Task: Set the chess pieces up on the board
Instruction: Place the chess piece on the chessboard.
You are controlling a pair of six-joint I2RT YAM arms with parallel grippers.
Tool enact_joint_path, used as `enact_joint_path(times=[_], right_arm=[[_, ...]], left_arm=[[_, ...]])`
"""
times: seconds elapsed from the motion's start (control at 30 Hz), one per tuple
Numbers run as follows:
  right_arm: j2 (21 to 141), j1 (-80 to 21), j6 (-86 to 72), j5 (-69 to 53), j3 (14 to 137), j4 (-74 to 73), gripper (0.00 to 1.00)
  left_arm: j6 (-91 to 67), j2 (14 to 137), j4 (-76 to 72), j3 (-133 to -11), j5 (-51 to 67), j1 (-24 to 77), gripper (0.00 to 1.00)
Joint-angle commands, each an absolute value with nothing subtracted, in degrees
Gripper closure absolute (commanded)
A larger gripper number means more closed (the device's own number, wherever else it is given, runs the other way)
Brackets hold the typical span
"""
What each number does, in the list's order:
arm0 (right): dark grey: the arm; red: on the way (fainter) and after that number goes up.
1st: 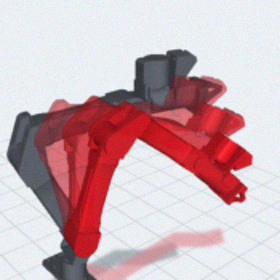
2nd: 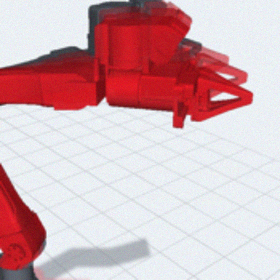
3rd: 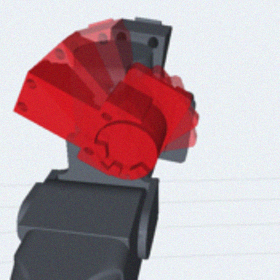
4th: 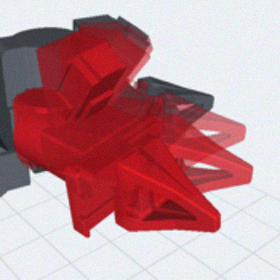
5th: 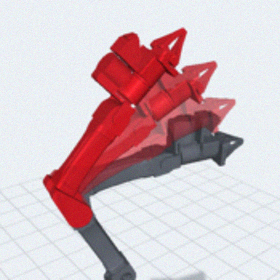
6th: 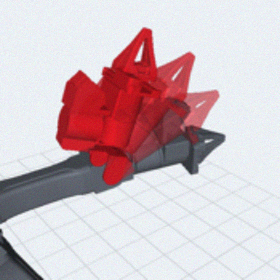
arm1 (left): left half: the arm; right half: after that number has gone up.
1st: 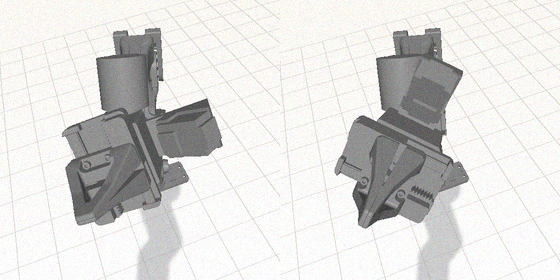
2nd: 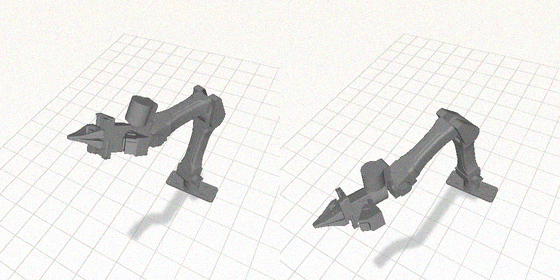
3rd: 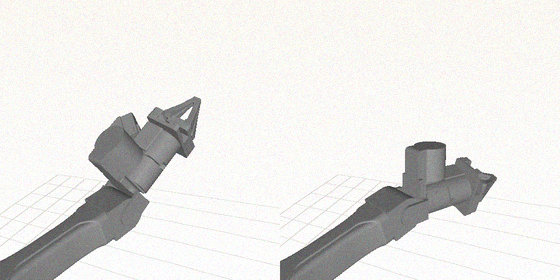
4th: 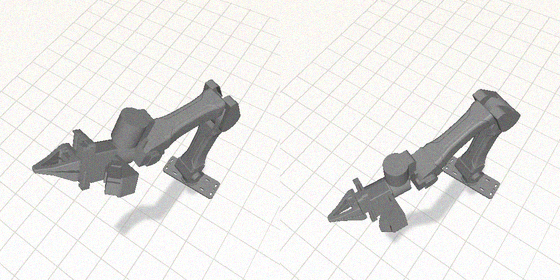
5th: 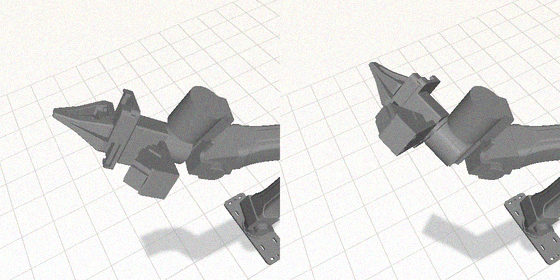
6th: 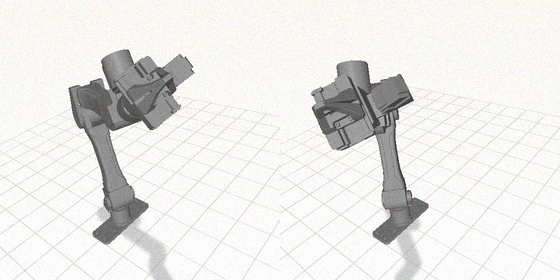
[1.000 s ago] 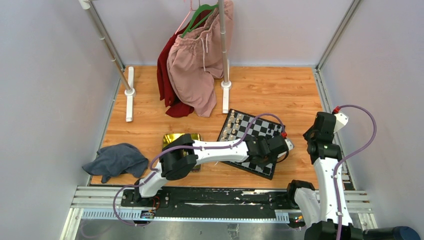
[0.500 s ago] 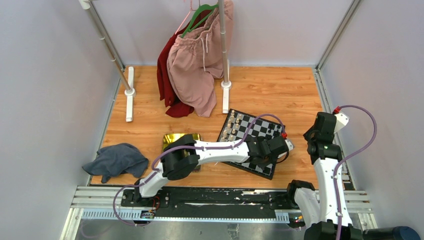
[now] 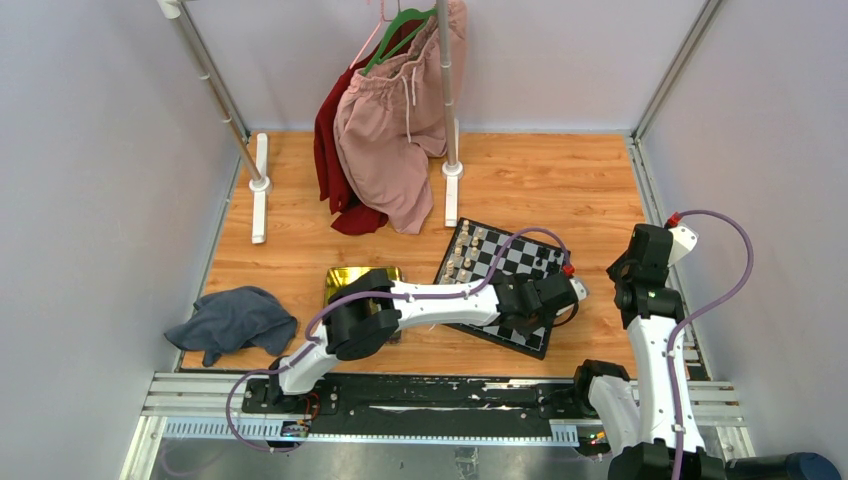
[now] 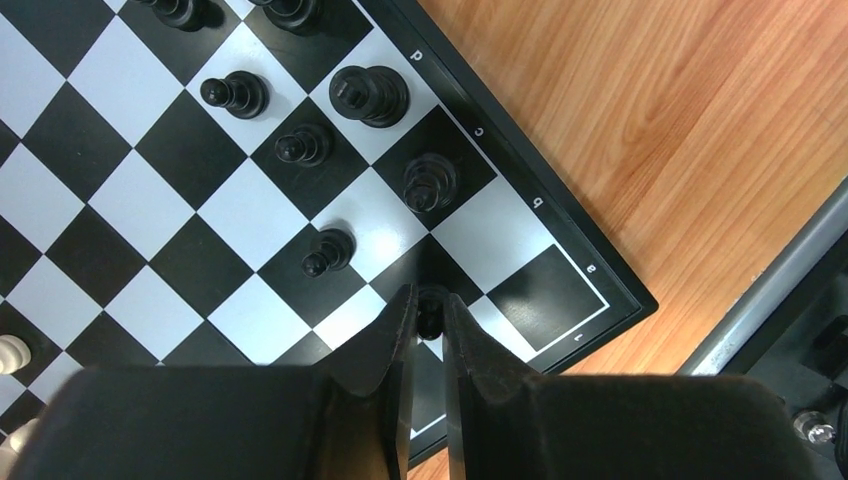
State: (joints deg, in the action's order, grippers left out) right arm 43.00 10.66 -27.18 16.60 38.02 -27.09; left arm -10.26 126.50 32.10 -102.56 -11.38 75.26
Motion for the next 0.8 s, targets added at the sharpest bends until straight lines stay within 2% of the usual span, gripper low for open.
enact_joint_path(times=[0.0, 0.07, 0.2, 0.3, 0.37, 0.53, 0.77], right_arm=[[43.1, 11.2, -26.4, 17.8, 38.3, -28.3, 0.77], [43.2, 11.2, -26.4, 17.9, 38.3, -28.3, 0.77], [43.2, 11.2, -26.2, 17.8, 38.3, -28.3, 0.77], [43.2, 11.2, -26.2, 17.7, 38.3, -28.3, 0.77], [43.3, 11.2, -26.2, 17.5, 38.2, -28.2, 0.77], [43.3, 11.2, -26.4, 17.3, 38.1, -28.0, 0.77], [43.3, 11.2, -26.4, 17.1, 38.2, -28.0, 0.77]], left_arm=[[-10.2, 127.8, 31.5, -103.0, -12.4, 75.9, 0.81], [-10.2, 127.9, 31.5, -103.0, -12.7, 75.9, 0.81], [-10.3, 128.0, 31.5, -102.8, -13.0, 75.8, 0.7], [-10.4, 128.0, 31.5, -102.6, -13.2, 75.8, 0.69], [-10.4, 127.9, 31.5, -102.7, -13.4, 75.8, 0.65], [-10.4, 127.0, 31.8, -102.8, -14.4, 75.8, 0.61], [-10.2, 125.0, 33.7, -103.0, -15.5, 75.8, 0.6]])
